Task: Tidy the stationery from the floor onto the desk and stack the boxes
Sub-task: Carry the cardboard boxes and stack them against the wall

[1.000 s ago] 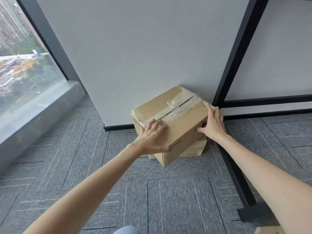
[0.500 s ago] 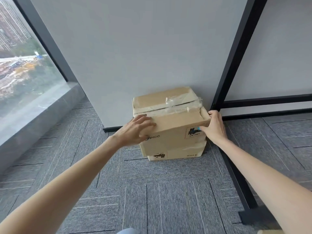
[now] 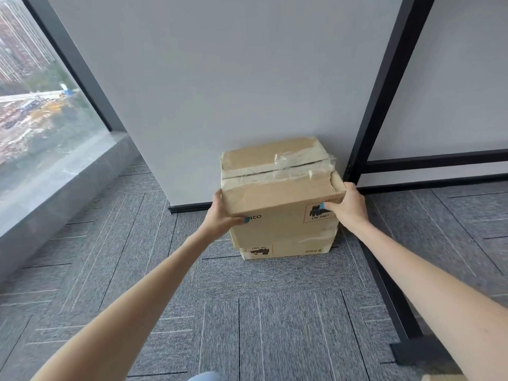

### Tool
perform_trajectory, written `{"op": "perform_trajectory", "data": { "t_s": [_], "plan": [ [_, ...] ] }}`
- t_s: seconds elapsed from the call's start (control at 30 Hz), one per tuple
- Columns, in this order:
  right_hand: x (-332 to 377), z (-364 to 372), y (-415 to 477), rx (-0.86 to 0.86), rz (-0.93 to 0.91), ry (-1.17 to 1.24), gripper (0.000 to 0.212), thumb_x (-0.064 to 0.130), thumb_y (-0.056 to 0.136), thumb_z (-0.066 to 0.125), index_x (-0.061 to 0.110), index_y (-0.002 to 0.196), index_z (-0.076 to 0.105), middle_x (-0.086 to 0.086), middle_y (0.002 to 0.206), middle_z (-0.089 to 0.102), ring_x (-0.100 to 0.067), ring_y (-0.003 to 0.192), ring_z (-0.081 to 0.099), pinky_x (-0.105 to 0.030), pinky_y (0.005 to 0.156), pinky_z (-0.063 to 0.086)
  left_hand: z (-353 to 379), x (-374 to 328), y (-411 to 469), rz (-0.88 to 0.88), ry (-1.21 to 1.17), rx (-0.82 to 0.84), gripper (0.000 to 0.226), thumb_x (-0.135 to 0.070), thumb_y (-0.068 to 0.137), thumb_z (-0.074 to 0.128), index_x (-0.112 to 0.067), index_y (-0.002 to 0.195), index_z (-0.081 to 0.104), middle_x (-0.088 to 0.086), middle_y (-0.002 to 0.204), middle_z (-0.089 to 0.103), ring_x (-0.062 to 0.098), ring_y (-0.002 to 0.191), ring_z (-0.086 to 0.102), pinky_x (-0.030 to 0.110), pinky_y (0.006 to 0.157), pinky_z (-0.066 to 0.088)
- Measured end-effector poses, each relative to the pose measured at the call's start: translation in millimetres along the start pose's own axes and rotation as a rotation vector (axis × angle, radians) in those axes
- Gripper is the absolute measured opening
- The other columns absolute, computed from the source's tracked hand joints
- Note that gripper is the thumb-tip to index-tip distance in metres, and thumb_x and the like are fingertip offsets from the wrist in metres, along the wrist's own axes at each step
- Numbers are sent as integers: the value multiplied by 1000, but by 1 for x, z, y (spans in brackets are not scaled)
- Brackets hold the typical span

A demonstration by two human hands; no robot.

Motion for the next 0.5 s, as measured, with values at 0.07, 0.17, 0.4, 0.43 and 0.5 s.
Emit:
{"op": "perform_trajectory", "data": {
  "t_s": [0.07, 0.17, 0.4, 0.43, 0.5],
  "plan": [
    [-3, -2, -1, -17, -11, -15, 56, 19, 74, 81, 5, 119, 50, -12, 115, 61, -30, 106, 57, -32, 77, 44, 0, -1, 5, -6, -21, 17, 110, -4, 64, 85, -8, 146, 13, 3, 127, 44, 28, 122, 48, 50, 102, 46],
    [-2, -3, -2, -36, -34, -42, 49, 21, 77, 78, 6, 116, 52, -12, 113, 62, -31, 105, 58, -35, 78, 46, -5, -3, 12, -16, -61, 40, 109, 0, 64, 84, -10, 146, 13, 8, 131, 44, 30, 123, 48, 51, 102, 46],
    [0, -2, -2, -90, -77, -92, 57, 35, 76, 78, 8, 120, 54, -11, 110, 66, -32, 100, 62, -40, 74, 53, -15, -6, 22, -32, -106, 99, 104, 5, 69, 79, -16, 146, 12, 9, 131, 45, 30, 119, 52, 47, 99, 49],
    [-1, -2, -3, -100, -88, -95, 56, 35, 76, 78, 8, 119, 55, -10, 109, 66, -32, 99, 63, -40, 74, 53, -16, -5, 22, -31, -108, 100, 103, 5, 69, 79, -16, 146, 12, 10, 133, 45, 30, 119, 52, 48, 98, 49],
    [-2, -2, -6, -119, -110, -101, 54, 35, 76, 78, 9, 118, 56, -11, 108, 67, -32, 99, 63, -40, 74, 52, -18, -3, 22, -20, -120, 106, 102, 5, 69, 79, -19, 144, 15, 11, 136, 42, 31, 121, 51, 50, 98, 49]
  ]
}}
Point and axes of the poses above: each hand's wrist, its own y-axis towards the middle knuckle, its own z-axis out of the palm, x = y × z, the point moved 2 cm from there along y, towards the middle knuckle
